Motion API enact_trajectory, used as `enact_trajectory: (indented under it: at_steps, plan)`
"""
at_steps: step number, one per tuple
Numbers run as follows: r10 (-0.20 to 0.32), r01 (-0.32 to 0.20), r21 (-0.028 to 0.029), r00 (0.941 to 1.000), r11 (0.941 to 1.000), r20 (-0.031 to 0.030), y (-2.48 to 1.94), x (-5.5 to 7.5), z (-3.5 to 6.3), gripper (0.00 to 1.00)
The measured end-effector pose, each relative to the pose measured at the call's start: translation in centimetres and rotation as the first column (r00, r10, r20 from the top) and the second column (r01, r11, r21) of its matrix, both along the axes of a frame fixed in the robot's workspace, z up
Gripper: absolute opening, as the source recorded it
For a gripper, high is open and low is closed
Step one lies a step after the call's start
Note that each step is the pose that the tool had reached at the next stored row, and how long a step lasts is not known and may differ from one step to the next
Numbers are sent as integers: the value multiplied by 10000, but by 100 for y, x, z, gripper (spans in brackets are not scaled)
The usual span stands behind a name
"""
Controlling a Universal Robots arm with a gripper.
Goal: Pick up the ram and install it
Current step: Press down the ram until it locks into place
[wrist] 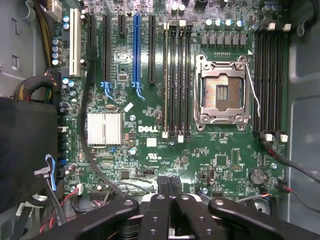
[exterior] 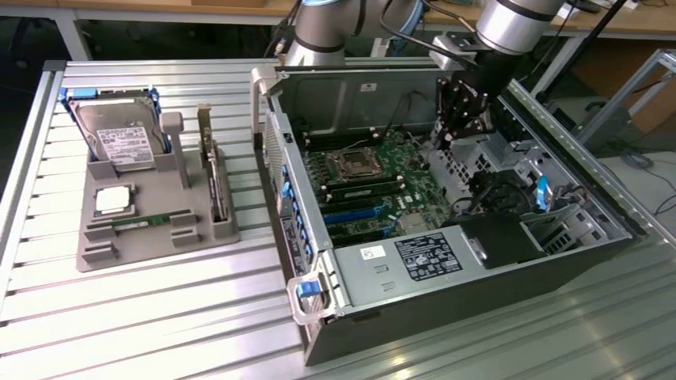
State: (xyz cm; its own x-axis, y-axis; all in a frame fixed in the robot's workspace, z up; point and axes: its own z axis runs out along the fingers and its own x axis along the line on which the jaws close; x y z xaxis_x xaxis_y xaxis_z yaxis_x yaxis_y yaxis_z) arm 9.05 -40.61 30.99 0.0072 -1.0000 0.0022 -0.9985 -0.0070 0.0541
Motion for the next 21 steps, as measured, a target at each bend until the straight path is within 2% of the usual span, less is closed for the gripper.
enact_trajectory:
  at_steps: [9, 12, 14, 16, 21]
  plan:
    - [0, 0, -3, 10000, 10000, 0, 0, 0, 3, 10]
    - [-157, 157, -4, 9999, 9999, 0, 0, 0, 4, 10]
    - [-294, 294, -5, 9996, 9996, 0, 0, 0, 4, 10]
    - [-672, 672, -3, 9977, 9977, 0, 0, 0, 1, 10]
    - [-1414, 1414, -3, 9899, 9899, 0, 0, 0, -5, 10]
